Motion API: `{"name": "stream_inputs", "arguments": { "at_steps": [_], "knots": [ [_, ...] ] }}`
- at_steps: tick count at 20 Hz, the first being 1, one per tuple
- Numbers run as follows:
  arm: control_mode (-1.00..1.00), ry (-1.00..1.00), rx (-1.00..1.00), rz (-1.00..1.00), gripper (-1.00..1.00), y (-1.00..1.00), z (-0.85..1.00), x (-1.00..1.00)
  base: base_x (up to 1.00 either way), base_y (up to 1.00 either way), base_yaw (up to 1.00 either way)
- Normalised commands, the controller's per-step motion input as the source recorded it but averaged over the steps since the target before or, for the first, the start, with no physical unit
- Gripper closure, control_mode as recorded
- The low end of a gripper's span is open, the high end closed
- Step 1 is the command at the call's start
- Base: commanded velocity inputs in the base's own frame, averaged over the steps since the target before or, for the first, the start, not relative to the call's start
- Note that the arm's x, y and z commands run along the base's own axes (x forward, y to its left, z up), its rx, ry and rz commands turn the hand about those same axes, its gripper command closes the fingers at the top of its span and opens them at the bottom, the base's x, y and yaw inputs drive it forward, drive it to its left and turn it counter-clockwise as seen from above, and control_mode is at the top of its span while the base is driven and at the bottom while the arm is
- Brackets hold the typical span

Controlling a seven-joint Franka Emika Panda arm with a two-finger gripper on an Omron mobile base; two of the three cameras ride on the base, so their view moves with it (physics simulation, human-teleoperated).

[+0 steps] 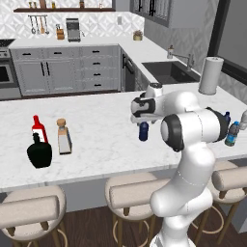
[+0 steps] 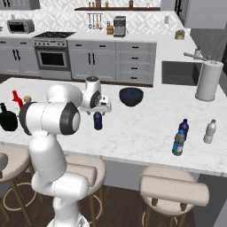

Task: Move the plastic bottles in the middle to the plastics group, and the glass bottles in the middle to the glass group.

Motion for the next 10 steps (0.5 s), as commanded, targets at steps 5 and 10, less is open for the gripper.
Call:
{"name": "stream_inputs", "arguments": {
  "at_steps": [5,10],
  "knots": [
    [-1.0,0.0,0.0,0.0,-1.0,0.0,-0.13,0.11,0.0,0.0,0.0],
    [-1.0,0.0,0.0,0.0,-1.0,0.0,-0.13,0.12,0.0,0.0,0.0]
  ]
}}
